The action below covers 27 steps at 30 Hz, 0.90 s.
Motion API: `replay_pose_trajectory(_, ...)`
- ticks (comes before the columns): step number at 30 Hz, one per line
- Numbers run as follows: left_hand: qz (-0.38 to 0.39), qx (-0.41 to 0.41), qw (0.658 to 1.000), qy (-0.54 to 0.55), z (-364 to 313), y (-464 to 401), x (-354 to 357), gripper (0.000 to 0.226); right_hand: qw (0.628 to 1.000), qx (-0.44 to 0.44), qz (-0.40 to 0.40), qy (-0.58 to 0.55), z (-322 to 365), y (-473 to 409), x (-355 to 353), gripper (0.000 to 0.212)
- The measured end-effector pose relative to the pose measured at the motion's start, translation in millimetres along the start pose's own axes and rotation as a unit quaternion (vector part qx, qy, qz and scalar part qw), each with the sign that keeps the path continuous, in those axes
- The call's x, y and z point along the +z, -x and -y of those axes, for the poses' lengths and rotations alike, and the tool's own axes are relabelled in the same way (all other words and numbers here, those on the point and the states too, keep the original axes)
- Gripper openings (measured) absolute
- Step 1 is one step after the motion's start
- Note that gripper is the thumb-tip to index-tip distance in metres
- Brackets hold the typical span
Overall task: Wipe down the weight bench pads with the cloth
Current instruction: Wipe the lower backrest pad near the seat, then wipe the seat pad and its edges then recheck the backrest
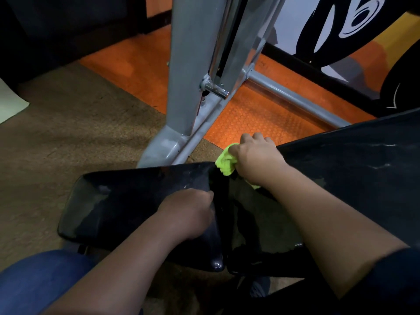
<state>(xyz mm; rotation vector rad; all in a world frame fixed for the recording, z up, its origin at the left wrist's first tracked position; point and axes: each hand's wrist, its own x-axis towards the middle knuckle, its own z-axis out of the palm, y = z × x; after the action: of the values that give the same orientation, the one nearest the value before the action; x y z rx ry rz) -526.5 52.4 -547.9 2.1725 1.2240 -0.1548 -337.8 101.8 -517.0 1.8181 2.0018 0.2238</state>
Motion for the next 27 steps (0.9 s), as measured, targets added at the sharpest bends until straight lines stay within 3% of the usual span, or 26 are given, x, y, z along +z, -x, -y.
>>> replay_pose_trajectory(4, 0.008, -0.017, 1.000, -0.001, -0.6, 1.6, -0.5, 0.040, 0.997, 0.051, 0.063, -0.007, 14.9, -23.6, -8.1, 0.044)
replay_pose_trajectory(8, -0.013, 0.001, 1.000, -0.019, 2.5, 1.8, 0.2, 0.026, 1.000, 0.007, 0.016, 0.000, 14.3, -9.9, 5.2, 0.038)
replay_pose_trajectory(12, -0.020, 0.002, 1.000, -0.015, 6.5, 3.7, 0.9, 0.027, 0.993, 0.084, 0.079, -0.034, 9.7, -35.3, -9.6, 0.042)
replay_pose_trajectory(14, -0.026, -0.002, 1.000, -0.012, 8.4, 3.2, 1.8, 0.024, 0.992, 0.110, 0.027, -0.057, 23.4, -35.7, -12.0, 0.042)
replay_pose_trajectory(18, -0.040, -0.020, 0.999, -0.028, 14.4, 2.7, -0.4, 0.011, 0.980, 0.080, -0.130, -0.124, 71.4, -4.9, 10.2, 0.025)
replay_pose_trajectory(27, -0.037, -0.059, 0.997, -0.034, 30.4, 6.4, -1.3, 0.026, 0.976, 0.108, -0.066, -0.179, 103.2, 1.0, 25.2, 0.037)
